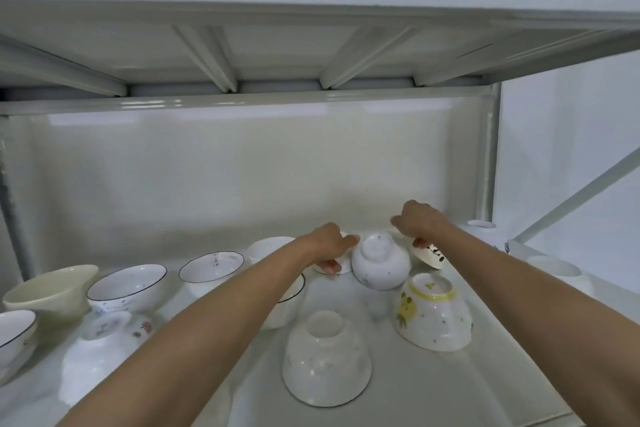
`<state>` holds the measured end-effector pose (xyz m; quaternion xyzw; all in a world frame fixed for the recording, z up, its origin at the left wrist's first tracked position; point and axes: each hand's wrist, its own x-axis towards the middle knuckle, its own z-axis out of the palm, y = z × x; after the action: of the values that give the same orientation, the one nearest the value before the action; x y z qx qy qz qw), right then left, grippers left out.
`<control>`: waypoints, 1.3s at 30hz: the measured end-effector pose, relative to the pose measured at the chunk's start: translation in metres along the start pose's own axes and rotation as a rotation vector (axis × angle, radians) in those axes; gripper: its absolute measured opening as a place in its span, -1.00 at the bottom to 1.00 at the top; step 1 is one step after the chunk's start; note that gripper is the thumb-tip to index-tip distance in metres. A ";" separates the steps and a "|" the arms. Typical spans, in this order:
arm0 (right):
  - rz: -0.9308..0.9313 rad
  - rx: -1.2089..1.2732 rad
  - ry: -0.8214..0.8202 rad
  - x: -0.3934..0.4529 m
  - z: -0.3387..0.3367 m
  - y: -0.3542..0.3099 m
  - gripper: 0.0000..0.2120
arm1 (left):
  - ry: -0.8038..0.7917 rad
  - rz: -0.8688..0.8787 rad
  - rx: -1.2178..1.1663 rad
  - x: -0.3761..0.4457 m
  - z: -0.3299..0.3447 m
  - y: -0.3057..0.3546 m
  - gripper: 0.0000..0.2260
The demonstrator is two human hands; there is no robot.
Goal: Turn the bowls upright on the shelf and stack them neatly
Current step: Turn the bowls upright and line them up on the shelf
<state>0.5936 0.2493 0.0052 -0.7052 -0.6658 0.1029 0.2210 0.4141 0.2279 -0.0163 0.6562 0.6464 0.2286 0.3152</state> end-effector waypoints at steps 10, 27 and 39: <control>-0.068 0.004 -0.177 0.010 0.003 0.009 -0.59 | -0.068 -0.151 -0.104 0.030 0.024 0.001 -0.36; -0.067 -0.013 -0.220 0.011 0.009 0.007 -0.62 | -0.156 -0.093 -0.367 0.043 0.032 -0.010 -0.30; -0.035 0.452 -0.202 0.012 -0.014 -0.011 -0.61 | -0.003 0.129 -0.316 0.014 -0.014 -0.006 -0.47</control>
<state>0.5913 0.2589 0.0247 -0.6124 -0.6565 0.3157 0.3072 0.4004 0.2429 -0.0123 0.6390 0.5584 0.3462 0.4002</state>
